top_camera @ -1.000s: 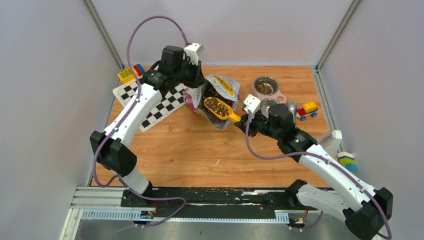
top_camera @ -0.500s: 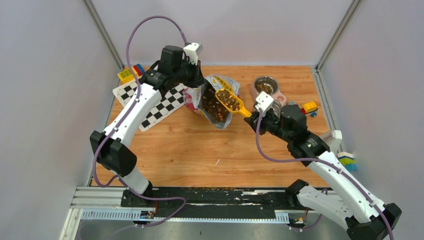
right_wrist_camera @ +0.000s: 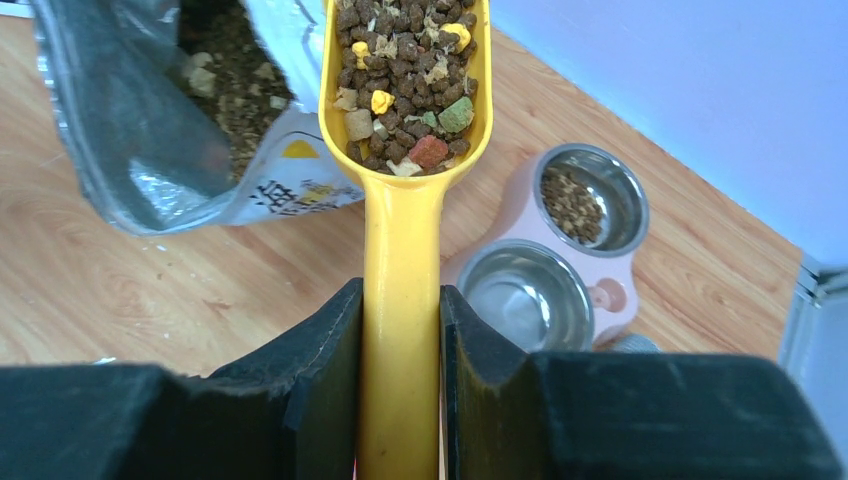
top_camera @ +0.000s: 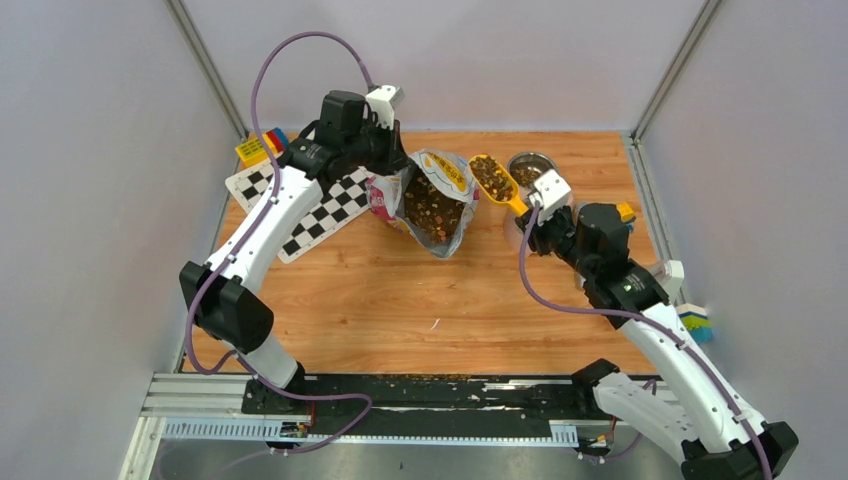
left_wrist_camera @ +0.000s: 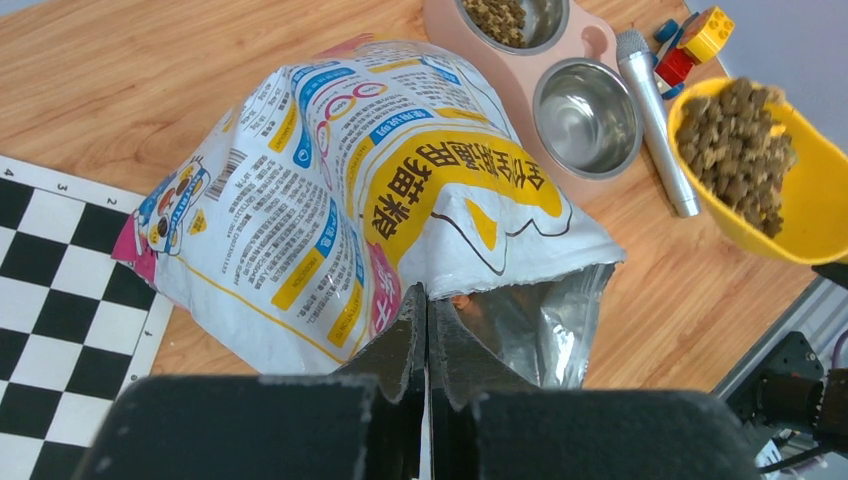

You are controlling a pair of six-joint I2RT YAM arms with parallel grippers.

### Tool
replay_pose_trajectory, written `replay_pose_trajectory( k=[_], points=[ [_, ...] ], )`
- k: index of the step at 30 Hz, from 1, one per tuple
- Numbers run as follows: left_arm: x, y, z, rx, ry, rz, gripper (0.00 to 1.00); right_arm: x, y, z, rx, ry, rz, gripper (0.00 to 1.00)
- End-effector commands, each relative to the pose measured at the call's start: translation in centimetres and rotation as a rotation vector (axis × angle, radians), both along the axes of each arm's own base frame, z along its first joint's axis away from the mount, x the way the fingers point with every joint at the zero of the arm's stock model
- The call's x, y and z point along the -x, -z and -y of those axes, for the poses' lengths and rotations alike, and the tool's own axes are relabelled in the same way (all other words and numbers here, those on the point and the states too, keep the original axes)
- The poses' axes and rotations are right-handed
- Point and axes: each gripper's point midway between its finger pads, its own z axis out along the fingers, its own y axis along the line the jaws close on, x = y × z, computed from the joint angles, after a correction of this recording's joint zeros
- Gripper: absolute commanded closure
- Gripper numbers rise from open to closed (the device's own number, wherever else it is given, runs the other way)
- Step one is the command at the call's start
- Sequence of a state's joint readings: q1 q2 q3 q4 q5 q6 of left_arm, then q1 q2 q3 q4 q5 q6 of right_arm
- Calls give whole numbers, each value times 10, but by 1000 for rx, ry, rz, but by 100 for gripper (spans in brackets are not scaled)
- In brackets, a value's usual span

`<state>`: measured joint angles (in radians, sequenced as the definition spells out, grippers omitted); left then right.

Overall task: Serve the pet food
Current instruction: Collect the pet food from the pet food bag, then pour the pet food into the pet food bowl.

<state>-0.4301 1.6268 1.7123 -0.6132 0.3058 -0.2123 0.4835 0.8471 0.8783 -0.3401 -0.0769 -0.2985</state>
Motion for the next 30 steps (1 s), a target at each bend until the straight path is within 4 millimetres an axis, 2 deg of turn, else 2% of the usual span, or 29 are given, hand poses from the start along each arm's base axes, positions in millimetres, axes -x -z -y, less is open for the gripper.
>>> replay_pose_trajectory(
  k=[1,16,22,30],
  points=[
    [2,-80,-15,92,-40,184,100,-14,-32,23,-17,87,119,100],
    [-1,-85,-10,108,-34,173,100,-29,14,78,77,212,59,100],
    [-4,-81,-9,109,-35,159,100,-32,42,97,130,230,14,100],
    [-8,-78,-7,106,-40,145,100,-23,85,110,222,214,-64,100]
  ],
)
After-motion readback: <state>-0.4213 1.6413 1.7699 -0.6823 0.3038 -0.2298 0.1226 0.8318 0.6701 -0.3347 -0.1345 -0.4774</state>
